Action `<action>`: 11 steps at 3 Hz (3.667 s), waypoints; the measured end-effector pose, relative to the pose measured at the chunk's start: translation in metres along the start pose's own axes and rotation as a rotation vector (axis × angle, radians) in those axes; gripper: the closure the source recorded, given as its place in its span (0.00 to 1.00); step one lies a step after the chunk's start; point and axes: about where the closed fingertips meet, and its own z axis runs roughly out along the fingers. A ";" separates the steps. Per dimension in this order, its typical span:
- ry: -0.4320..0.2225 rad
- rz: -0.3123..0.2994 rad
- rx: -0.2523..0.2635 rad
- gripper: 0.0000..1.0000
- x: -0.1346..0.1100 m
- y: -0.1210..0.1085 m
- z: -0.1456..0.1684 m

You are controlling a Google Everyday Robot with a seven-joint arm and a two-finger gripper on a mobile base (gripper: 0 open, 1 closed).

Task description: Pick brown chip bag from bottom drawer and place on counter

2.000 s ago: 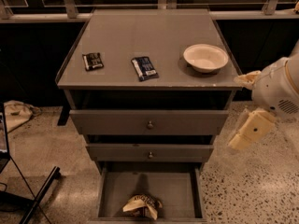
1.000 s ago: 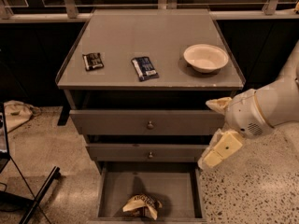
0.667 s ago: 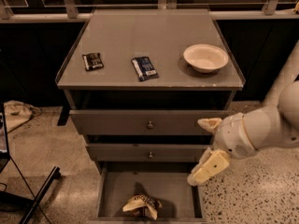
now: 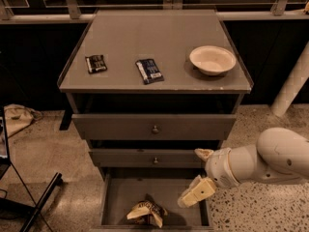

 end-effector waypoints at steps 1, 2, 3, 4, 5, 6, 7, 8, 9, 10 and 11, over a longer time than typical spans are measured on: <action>-0.003 0.006 0.014 0.00 0.002 -0.004 0.004; -0.007 -0.017 0.026 0.00 -0.002 0.001 0.001; -0.020 0.069 -0.018 0.00 0.029 0.007 0.035; -0.036 0.167 -0.099 0.00 0.075 0.012 0.090; -0.053 0.238 -0.152 0.00 0.108 0.013 0.142; -0.065 0.236 -0.163 0.00 0.115 0.010 0.177; -0.060 0.201 -0.151 0.00 0.116 0.003 0.207; -0.011 0.169 -0.131 0.00 0.119 0.000 0.231; -0.003 0.165 -0.117 0.00 0.117 0.007 0.227; -0.034 0.160 -0.078 0.00 0.136 0.025 0.239; -0.086 0.147 0.017 0.00 0.149 0.010 0.260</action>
Offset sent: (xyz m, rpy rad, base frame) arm -0.0029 0.0019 0.0091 -0.0164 -0.0609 -0.0056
